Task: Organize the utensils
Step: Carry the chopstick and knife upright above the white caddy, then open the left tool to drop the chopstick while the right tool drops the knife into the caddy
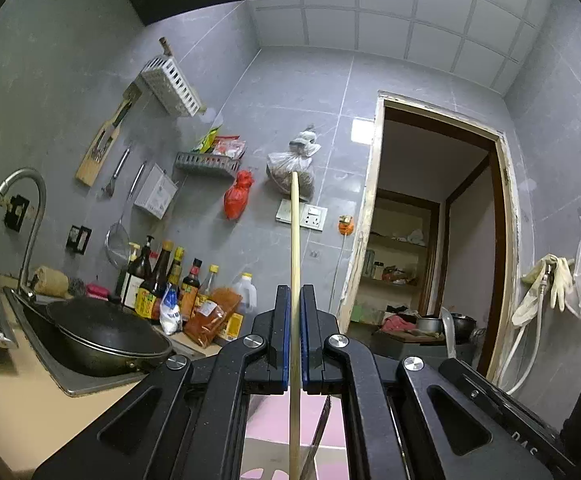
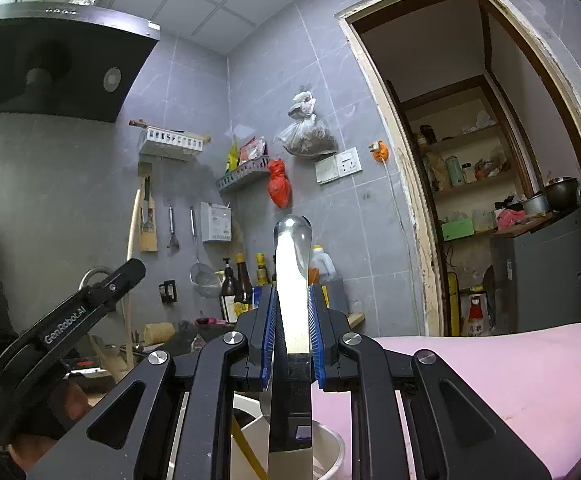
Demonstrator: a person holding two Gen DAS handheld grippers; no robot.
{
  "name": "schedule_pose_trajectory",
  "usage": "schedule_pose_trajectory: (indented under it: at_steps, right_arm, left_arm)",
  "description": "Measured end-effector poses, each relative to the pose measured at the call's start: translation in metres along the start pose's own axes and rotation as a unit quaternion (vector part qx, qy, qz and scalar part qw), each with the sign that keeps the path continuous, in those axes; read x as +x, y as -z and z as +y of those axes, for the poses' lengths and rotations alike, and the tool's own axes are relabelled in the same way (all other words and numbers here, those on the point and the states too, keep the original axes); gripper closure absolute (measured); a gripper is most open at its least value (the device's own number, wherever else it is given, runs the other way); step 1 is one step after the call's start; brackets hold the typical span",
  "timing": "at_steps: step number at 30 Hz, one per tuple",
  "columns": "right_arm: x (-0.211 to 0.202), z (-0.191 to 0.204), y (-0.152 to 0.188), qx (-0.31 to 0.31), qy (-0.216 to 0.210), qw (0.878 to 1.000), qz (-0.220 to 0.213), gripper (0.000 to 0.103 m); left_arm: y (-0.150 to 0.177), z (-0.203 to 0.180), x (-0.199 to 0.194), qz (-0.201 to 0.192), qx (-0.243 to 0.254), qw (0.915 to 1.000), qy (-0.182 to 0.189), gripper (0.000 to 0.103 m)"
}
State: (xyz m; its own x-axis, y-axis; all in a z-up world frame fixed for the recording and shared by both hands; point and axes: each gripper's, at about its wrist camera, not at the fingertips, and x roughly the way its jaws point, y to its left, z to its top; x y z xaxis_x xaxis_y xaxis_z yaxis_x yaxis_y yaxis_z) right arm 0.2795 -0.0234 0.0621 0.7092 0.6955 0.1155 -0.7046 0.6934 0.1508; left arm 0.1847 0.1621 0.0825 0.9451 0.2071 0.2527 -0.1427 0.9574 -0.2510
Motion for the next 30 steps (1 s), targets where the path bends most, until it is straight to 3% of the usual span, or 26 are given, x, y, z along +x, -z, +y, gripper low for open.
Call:
schedule_pose_trajectory:
  at_steps: [14, 26, 28, 30]
  right_arm:
    - [-0.001, 0.0, 0.003, 0.001, -0.002, 1.0, 0.003, 0.089]
    - [-0.004, 0.003, 0.007, -0.006, -0.011, 1.0, 0.002, 0.088]
    - [-0.005, 0.003, 0.006, -0.008, -0.007, 1.0, -0.003, 0.085]
    - [-0.007, 0.003, 0.003, -0.011, 0.0, 1.0, -0.009, 0.073]
  left_arm:
    - [0.008, -0.003, 0.003, 0.027, 0.005, 0.9996, -0.003, 0.1]
    - [0.016, -0.004, 0.004, 0.082, 0.001, 0.9966, 0.01, 0.099]
    - [0.015, -0.005, 0.004, 0.085, 0.0, 0.9964, 0.009, 0.093]
    - [0.013, -0.005, 0.003, 0.084, -0.003, 0.9964, 0.002, 0.081]
